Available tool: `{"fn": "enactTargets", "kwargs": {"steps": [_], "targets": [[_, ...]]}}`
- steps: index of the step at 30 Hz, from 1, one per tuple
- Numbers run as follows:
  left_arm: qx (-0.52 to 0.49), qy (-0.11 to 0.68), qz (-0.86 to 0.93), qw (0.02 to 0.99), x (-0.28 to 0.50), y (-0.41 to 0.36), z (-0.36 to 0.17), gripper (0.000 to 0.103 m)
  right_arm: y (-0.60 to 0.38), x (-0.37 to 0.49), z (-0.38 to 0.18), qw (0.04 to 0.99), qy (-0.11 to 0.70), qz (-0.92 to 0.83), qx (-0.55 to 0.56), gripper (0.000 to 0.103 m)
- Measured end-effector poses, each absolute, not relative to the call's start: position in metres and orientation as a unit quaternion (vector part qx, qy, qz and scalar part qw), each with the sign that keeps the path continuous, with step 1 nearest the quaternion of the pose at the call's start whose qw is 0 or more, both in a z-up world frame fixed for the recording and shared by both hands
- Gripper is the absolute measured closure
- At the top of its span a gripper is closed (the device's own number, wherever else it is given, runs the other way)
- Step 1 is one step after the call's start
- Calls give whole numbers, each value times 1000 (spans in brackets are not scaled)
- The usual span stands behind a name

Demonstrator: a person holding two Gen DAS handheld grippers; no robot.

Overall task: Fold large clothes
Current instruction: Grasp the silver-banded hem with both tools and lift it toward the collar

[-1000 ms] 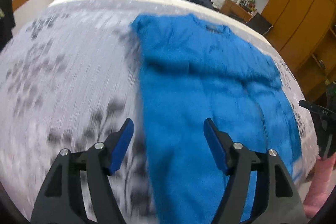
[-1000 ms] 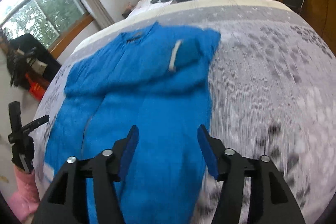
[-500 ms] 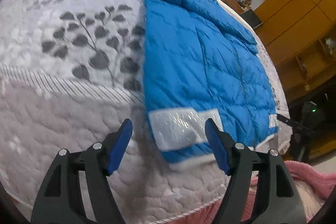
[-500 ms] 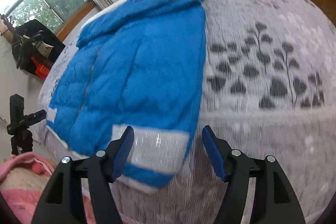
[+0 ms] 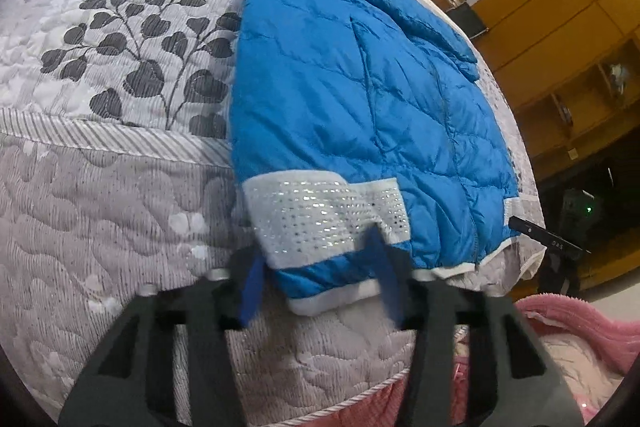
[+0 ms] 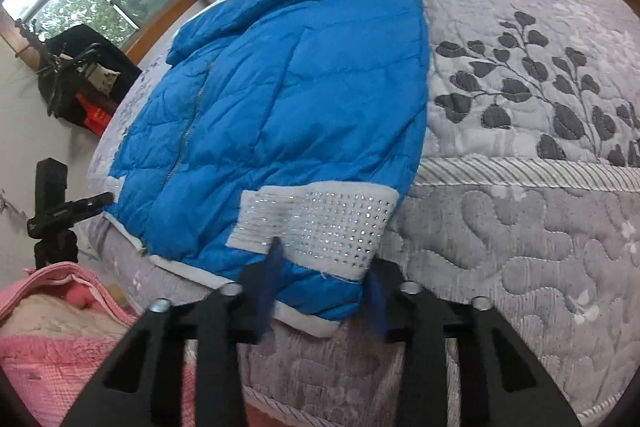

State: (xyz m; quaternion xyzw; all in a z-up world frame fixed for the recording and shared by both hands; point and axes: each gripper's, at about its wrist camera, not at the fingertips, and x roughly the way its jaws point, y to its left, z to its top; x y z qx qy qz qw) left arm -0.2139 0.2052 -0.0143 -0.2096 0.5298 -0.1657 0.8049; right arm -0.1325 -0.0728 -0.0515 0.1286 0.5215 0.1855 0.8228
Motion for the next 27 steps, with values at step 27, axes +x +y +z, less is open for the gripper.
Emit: {"fn": "enactTargets", "kwargs": {"steps": [27], "targets": [[-264,374,-251,853,-117,222,100,91,-87,-28,93,871,392,252,152,91]]}}
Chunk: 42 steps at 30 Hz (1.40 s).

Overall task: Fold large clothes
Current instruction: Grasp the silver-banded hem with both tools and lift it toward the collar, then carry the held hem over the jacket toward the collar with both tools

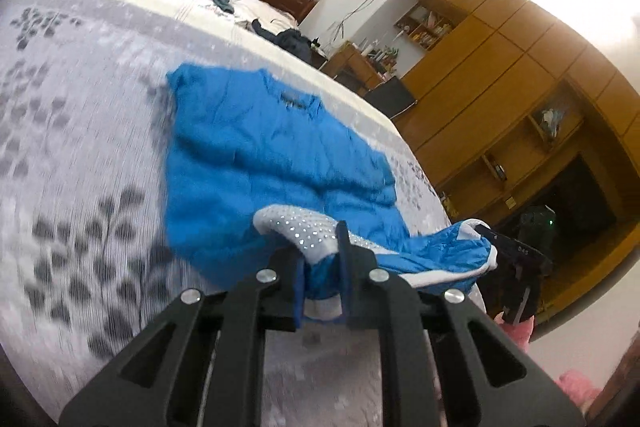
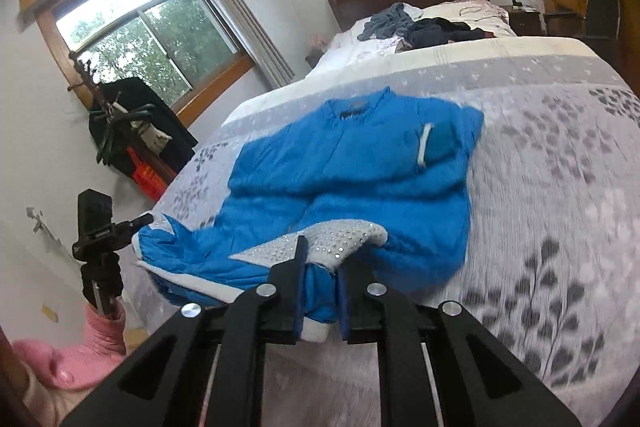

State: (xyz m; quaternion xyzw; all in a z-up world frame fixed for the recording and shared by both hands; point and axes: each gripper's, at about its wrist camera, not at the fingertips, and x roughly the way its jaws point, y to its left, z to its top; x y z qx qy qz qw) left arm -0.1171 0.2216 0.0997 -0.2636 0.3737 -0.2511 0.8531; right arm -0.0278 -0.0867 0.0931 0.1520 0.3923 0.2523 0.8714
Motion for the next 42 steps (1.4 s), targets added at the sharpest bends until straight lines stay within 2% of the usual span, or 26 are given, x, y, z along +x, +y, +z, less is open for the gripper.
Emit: {"fn": "enactTargets", "kwargs": {"steps": [10,22,30,36,39,40,42], "targets": [[-253,378,-228,861,-12,228,105,91,-88,87,88,855,428,233,178,91],[-282,460,-190,820,99,237,40,91,-90,193,30,821,498,188,204,91],[-309,473,-199,801,116,248,16,88,-94,216,5,811,517,177,211,89],[-348,465,-229,781,96,270,26,79,-109,198,15,803,499,210,248,77],[-340,448,-217,798,79,284,37,63,-118,187,17,796,499,223,260,71],[-327,440,-210,810,71,290,42,61,-121,184,18,796,498,224,261,68],[-313,432,-207,820,61,298,48,61,-127,175,22,805,490,218,254,53]]}}
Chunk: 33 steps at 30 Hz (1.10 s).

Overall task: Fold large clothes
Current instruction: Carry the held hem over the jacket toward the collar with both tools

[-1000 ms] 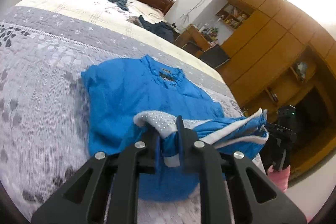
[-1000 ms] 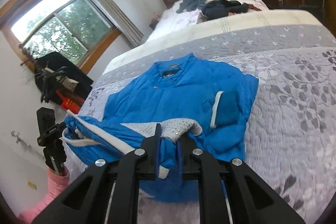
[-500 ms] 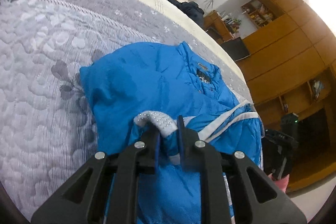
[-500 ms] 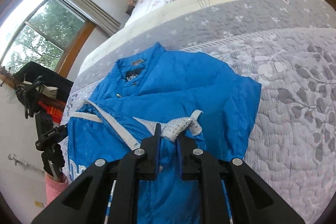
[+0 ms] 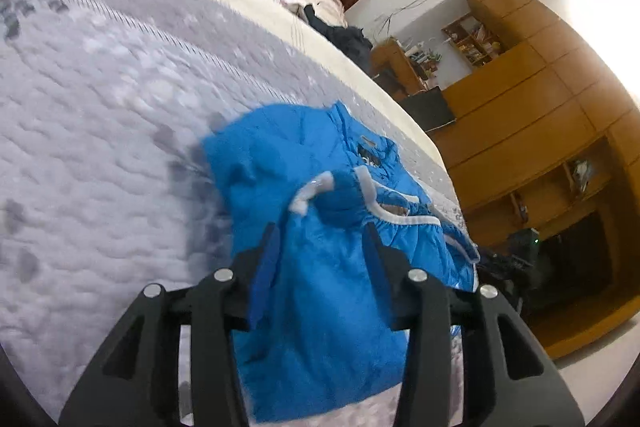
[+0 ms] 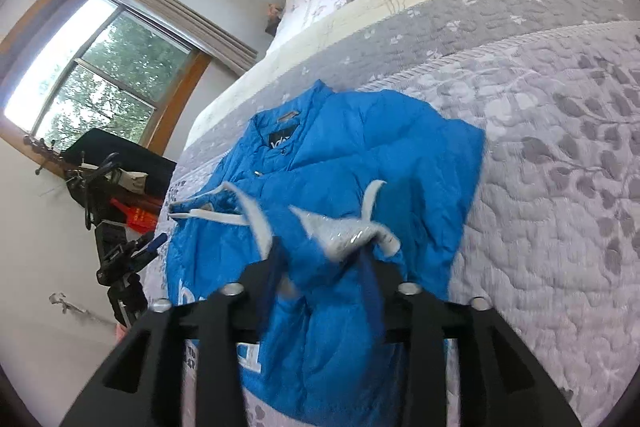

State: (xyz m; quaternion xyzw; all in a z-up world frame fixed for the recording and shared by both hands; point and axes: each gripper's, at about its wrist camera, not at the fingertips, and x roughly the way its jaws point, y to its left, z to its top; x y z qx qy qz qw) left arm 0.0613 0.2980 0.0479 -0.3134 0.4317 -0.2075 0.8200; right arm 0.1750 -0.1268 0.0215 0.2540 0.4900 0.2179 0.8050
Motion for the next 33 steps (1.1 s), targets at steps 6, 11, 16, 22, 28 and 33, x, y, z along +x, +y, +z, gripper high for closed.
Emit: {"fn": "enactTargets", "kwargs": {"steps": [6,11,16,22,28,33], "targets": [[-247,426,-197,848,52,301,57,58,-126,163,39,851,462,182,173,28],[-177,422,-217,862,71,270,57,50,-95,178,42,868,449,199,75,24],[-107,431,-226,867,97,240,47,48,-69,198,28,868,455,200,5,24],[-65,427,-211,877,116,219,41,52,-52,205,12,868,455,196,-43,68],[-59,399,-194,894,102,215,50,88,-66,189,25,879,432,201,-7,89],[-80,356,-193,911,79,219,76,91,-71,171,53,889,406,212,17,91]]}}
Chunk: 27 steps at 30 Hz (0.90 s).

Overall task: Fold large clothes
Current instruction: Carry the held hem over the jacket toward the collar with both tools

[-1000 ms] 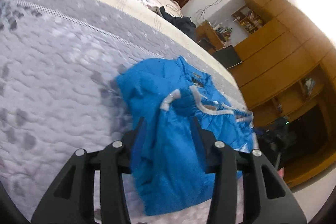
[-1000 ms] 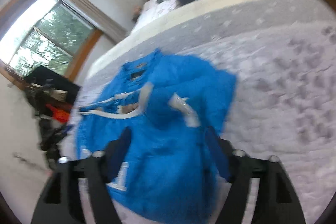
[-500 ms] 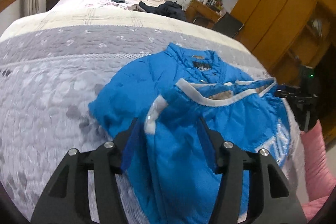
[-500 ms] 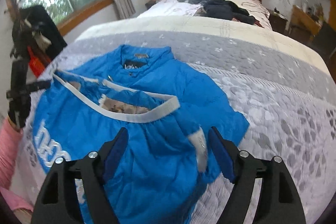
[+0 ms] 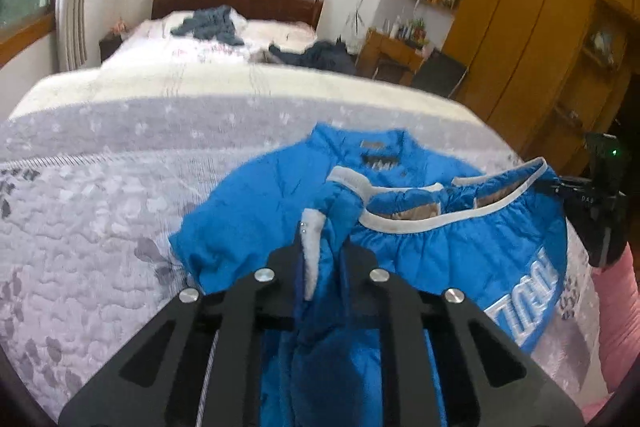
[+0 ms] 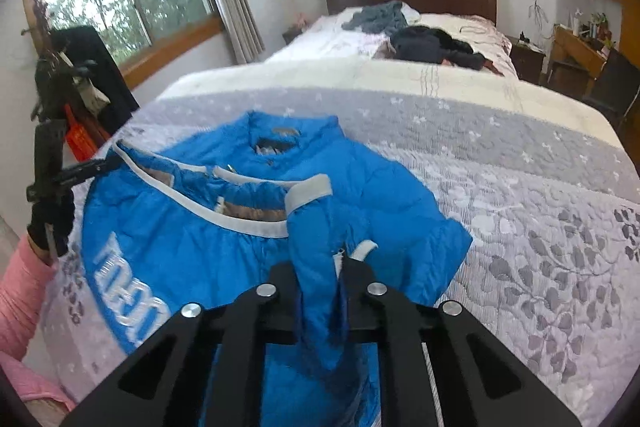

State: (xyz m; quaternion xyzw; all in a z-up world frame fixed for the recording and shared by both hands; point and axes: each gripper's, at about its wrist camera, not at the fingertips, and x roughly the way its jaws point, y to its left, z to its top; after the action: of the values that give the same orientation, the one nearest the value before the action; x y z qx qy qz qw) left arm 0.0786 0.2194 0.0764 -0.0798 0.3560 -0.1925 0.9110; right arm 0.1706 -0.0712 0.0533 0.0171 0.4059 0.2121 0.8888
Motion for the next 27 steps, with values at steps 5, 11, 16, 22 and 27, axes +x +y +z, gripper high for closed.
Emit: {"fn": "enactTargets", "kwargs": {"steps": [5,11,16,22,27], "targets": [[-90,306,-173,932,78,216,118,91,-74,178,92,902,378,203,40,91],[-88,282,-143,945,118,208,145,91,-82,224,115,907,374,177,79,91],[-67,312,-119,940,164,194,127,91,-84,268,97,897,402,157,93,91],[-72,392,-92,913,211,195,70,90,-84,308,43,877,452,129,105,91],[-97,444,-83,887,235,206,34,85,-88,327,-1,859,486,103,121,89]]}}
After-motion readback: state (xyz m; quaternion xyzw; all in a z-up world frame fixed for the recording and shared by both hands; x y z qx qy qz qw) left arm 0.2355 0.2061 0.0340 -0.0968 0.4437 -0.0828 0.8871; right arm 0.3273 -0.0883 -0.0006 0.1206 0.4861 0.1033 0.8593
